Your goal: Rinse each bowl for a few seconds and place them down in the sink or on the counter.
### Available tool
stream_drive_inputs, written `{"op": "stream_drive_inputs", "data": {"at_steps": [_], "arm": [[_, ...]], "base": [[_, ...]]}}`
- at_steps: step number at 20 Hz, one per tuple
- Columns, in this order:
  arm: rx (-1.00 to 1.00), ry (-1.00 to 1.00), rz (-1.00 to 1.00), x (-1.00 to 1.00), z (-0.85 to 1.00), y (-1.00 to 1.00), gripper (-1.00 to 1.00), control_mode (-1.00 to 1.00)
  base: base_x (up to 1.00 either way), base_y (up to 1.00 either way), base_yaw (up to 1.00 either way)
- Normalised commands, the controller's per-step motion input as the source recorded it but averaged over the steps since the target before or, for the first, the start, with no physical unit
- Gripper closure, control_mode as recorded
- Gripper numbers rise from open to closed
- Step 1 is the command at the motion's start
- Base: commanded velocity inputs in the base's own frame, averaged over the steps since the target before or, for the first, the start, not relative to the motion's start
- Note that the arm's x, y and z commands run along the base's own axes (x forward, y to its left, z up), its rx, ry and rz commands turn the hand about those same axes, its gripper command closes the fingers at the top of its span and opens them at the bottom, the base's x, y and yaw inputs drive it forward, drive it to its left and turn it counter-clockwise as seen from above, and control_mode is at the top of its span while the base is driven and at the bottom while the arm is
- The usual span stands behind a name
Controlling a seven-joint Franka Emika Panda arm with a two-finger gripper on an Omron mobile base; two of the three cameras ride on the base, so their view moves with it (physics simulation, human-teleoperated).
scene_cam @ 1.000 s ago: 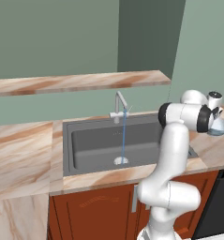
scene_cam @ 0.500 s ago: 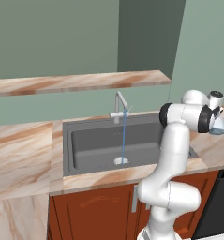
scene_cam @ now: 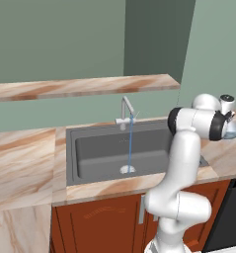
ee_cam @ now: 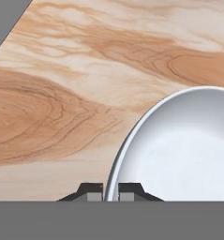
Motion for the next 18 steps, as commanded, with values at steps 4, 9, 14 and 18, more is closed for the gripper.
{"op": "stream_drive_inputs", "data": {"at_steps": [4,9,14,18], "arm": [[-0.09,0.00,0.11,-0.07,0.32,0.25,1.00,-1.00],[-0.09,0.06,0.13,-0.14,0.29,0.29,1.00,-1.00],[-0.05,0.07,0.13,-0.13,0.22,0.28,1.00,-1.00],[-0.02,0.05,0.12,-0.14,0.16,0.23,1.00,-1.00]], "base": [[0.00,0.00,0.00],[0.00,0.00,0.00],[0.00,0.00,0.00],[0.00,0.00,0.00]]}}
